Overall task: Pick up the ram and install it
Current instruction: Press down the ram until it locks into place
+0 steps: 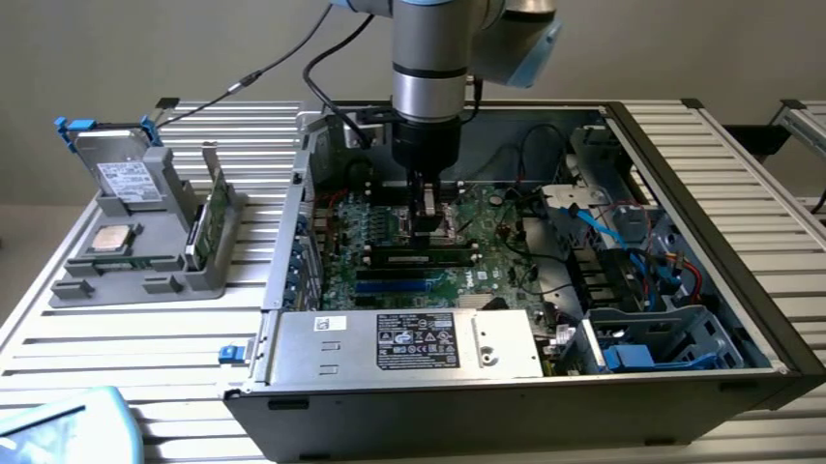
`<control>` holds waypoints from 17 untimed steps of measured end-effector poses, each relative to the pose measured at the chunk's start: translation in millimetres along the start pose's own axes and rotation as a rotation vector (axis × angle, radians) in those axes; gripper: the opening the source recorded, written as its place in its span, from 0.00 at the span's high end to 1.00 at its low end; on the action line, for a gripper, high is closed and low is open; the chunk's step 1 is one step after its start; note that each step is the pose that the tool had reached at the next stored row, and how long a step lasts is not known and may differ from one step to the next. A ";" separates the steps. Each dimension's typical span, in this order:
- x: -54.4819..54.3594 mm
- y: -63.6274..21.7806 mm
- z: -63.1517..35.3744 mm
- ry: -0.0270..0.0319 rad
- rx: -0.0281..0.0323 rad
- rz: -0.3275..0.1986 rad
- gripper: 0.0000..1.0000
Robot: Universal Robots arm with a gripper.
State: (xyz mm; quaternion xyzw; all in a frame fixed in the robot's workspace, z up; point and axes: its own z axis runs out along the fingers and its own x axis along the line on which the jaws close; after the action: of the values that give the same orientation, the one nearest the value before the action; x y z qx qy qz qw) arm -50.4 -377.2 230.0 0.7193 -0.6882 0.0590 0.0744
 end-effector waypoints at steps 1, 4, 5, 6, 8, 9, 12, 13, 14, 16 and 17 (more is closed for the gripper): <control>-0.1 0.6 0.5 0.0000 0.0000 0.001 0.90; -1.0 0.9 5.1 0.0002 0.0008 0.001 0.90; -1.1 1.0 6.3 0.0012 0.0004 0.001 0.90; -1.3 1.1 7.8 0.0016 0.0001 0.002 0.90; -1.6 1.0 9.2 0.0011 0.0004 0.002 0.90; -1.7 1.0 9.2 0.0008 0.0005 0.002 0.90; -0.9 0.7 3.8 -0.0038 0.0006 0.002 0.90; -0.1 0.7 0.9 -0.0039 -0.0009 0.002 0.90; 0.9 0.5 -1.5 -0.0052 -0.0021 0.002 0.90; 3.5 -0.5 -4.3 -0.0074 -0.0045 0.001 0.90; 5.4 -1.7 -5.3 -0.0087 -0.0055 0.001 0.90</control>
State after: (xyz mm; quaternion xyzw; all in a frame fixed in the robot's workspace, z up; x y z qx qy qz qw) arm -48.4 -381.4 236.2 0.7191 -0.6889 0.0540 0.0733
